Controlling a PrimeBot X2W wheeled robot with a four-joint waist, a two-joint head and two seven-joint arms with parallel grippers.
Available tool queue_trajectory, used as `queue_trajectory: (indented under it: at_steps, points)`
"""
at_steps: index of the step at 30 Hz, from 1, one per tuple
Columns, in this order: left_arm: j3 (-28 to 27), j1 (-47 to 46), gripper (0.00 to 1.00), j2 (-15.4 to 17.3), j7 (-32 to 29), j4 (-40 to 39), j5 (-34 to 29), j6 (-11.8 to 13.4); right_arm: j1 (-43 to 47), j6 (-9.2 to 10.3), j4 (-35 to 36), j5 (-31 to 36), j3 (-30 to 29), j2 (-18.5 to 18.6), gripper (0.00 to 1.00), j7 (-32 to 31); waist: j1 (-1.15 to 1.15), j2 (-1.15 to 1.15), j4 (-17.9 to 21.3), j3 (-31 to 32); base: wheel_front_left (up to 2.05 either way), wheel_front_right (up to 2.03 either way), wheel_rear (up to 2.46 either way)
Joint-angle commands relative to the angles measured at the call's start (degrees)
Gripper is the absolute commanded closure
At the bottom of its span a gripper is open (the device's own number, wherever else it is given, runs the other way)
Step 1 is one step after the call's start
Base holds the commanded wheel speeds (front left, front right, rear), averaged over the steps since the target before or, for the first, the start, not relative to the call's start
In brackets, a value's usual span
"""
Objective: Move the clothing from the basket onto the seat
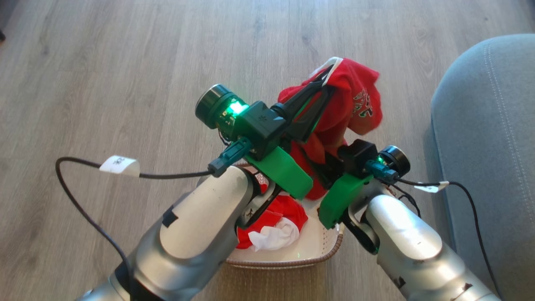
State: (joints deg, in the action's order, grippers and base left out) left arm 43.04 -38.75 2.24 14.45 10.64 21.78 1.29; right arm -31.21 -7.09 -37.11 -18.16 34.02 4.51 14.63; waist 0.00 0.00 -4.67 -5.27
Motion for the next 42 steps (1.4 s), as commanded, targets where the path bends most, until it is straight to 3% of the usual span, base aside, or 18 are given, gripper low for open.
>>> queue_trajectory:
  at_steps: [1, 3, 4, 5, 6, 19, 29, 42]
  points:
    - [-1.8, -2.6, 1.00, 0.6, 0.5, -1.4, 0.1, 0.3, -1.3, -0.40, 2.1, -0.1, 0.1, -1.1, 1.00, 0.4, 0.00, 0.00, 0.1, -0.1, 0.00, 0.00, 0.00]
    - [-1.8, -2.4, 1.00, 0.6, 0.5, -1.1, 0.0, 0.1, -0.9, -0.40, 3.0, -0.1, -0.4, -0.8, 1.00, 0.4, 0.00, 0.00, 0.4, -0.4, 0.00, 0.00, 0.00]
    - [-1.7, -2.3, 0.67, 0.6, 0.5, -0.6, 0.1, -0.1, -0.7, -0.40, 3.9, -0.2, -0.9, -0.7, 1.00, 0.4, 0.00, 0.00, 0.5, -0.6, 0.00, 0.00, 0.00]
    - [-1.8, -2.2, 0.16, 0.6, 0.5, -0.4, 0.1, -0.2, -0.4, -0.40, 4.9, -0.3, -1.6, -0.6, 1.00, 0.4, 0.00, 0.00, 0.7, -0.8, 0.00, 0.00, 0.00]
    - [-1.8, -2.1, 0.00, 0.6, 0.5, 0.3, -0.1, -0.4, 0.0, -0.40, 6.1, -0.4, -2.1, -0.4, 1.00, 0.4, 0.00, 0.00, 0.9, -0.9, 0.00, 0.00, 0.00]
    - [-6.5, 2.6, 0.00, 1.8, 0.5, 7.1, -2.7, -5.4, 5.4, -0.40, 20.8, -0.2, -11.9, 3.2, 1.00, 0.4, 0.00, 0.00, 8.2, -3.0, 0.00, 0.00, 0.00]
    - [-8.9, 7.7, 0.00, 2.9, 0.5, 9.8, -5.6, -7.8, 9.2, -0.40, 26.9, -0.3, -16.2, 3.5, 1.00, 0.4, 0.00, 0.00, 19.2, -1.5, 0.00, 0.00, 0.00]
    - [-11.5, 12.4, 0.00, 2.3, 0.5, 9.4, -6.6, -8.7, 13.9, -0.40, 31.9, -0.9, -19.7, 3.9, 1.00, 0.4, 0.00, 0.00, 33.6, 0.5, 0.00, 0.00, 0.00]
